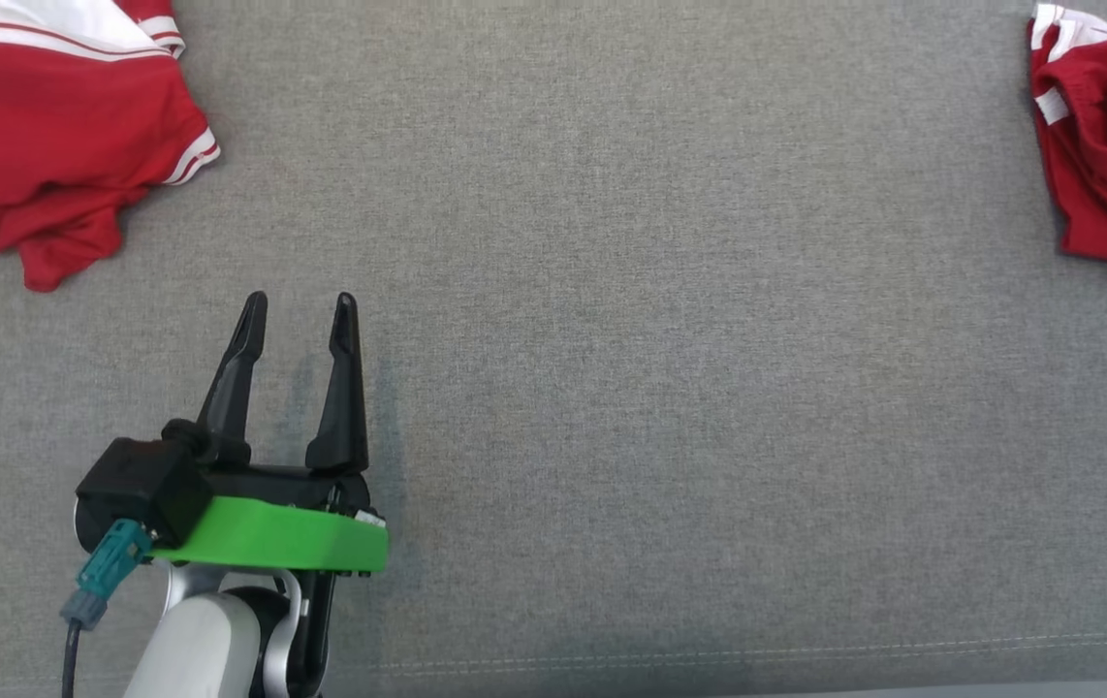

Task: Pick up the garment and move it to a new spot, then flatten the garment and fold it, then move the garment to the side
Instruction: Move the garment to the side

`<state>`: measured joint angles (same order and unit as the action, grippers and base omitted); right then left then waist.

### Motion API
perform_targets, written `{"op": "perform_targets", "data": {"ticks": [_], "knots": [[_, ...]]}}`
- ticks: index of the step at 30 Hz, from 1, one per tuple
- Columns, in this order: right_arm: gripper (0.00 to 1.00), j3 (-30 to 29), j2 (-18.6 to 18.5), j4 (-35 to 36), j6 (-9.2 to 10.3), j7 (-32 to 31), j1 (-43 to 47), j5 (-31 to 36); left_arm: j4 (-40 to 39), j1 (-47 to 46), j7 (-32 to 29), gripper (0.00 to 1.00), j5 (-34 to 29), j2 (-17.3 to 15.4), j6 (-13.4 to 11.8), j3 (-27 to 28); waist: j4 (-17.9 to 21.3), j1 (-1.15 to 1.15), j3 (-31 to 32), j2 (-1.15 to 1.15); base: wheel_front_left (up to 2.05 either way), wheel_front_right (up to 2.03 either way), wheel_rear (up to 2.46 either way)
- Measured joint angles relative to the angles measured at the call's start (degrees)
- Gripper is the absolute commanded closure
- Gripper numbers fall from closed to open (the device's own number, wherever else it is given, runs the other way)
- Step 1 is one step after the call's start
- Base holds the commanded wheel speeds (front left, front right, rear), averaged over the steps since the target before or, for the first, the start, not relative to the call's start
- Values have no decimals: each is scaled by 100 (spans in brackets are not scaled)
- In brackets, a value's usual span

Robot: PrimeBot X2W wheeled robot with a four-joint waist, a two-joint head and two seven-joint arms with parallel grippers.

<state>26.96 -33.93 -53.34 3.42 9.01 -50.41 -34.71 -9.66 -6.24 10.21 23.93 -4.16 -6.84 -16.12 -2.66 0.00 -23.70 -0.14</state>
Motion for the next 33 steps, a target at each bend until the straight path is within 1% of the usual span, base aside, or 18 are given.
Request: {"op": "perform_targets", "data": {"ticks": [6, 7, 8, 9, 10, 11, 12, 14, 18, 20, 25, 31, 33], "knots": [[0, 209, 521, 287, -191, 314, -73, 63, 235, -177, 55, 0, 0, -14, 3, 93, 126, 0, 265, 0, 0, 0, 0], [0, 243, 606, 321, -191, 341, -73, 75, 286, -197, 69, 0, 1, -19, 3, 111, 148, 0, 317, 0, 0, 0, 0], [0, 243, 606, 321, -191, 341, -73, 75, 286, -197, 69, 0, 1, -19, 3, 111, 148, 0, 317, 0, 0, 0, 0], [0, 297, 768, 390, -229, 415, -69, 94, 402, -211, 70, 0, 1, -21, 3, 136, 194, 0, 429, 0, 0, 0, 0], [0, 297, 768, 390, -229, 415, -69, 94, 402, -211, 70, 0, 1, -21, 3, 136, 194, 0, 429, 0, 0, 0, 0], [0, 312, 849, 436, -240, 434, -65, 94, 457, -212, 80, 0, 1, -22, 3, 151, 218, 0, 487, 0, 0, 0, 0], [0, 336, 1000, 543, -293, 468, -35, 93, 578, -213, 115, 0, 10, -21, 3, 182, 265, 0, 610, 0, 0, 0, 0], [0, 375, 1134, 648, -336, 517, 68, 94, 711, -213, 120, 0, 49, -18, 3, 242, 312, 0, 738, 0, 0, 0, 0], [0, 408, 1359, 806, -359, 533, 385, 93, 939, -199, 148, 0, 76, -15, 2, 336, 400, 0, 1004, 0, 0, 0, 0], [0, 420, 1538, 966, -341, 542, 616, 93, 1082, -187, 177, 0, 122, -2, 2, 377, 460, 0, 1206, 0, 0, 0, 0], [0, 364, 1851, 1343, -272, 542, 1131, 92, 1227, 8, 199, 0, 216, 8, 2, 513, 546, 0, 1541, 0, 0, 0, 0], [0, 263, 2138, 1963, -25, 542, 1683, 161, 1347, 364, 245, 0, 259, 24, 1, 661, 633, 0, 1895, 0, 0, 0, 0], [0, 218, 2194, 2140, 24, 542, 1910, 188, 1389, 425, 247, 0, 259, 25, 1, 681, 658, 0, 1994, 0, 0, 0, 0]]}}
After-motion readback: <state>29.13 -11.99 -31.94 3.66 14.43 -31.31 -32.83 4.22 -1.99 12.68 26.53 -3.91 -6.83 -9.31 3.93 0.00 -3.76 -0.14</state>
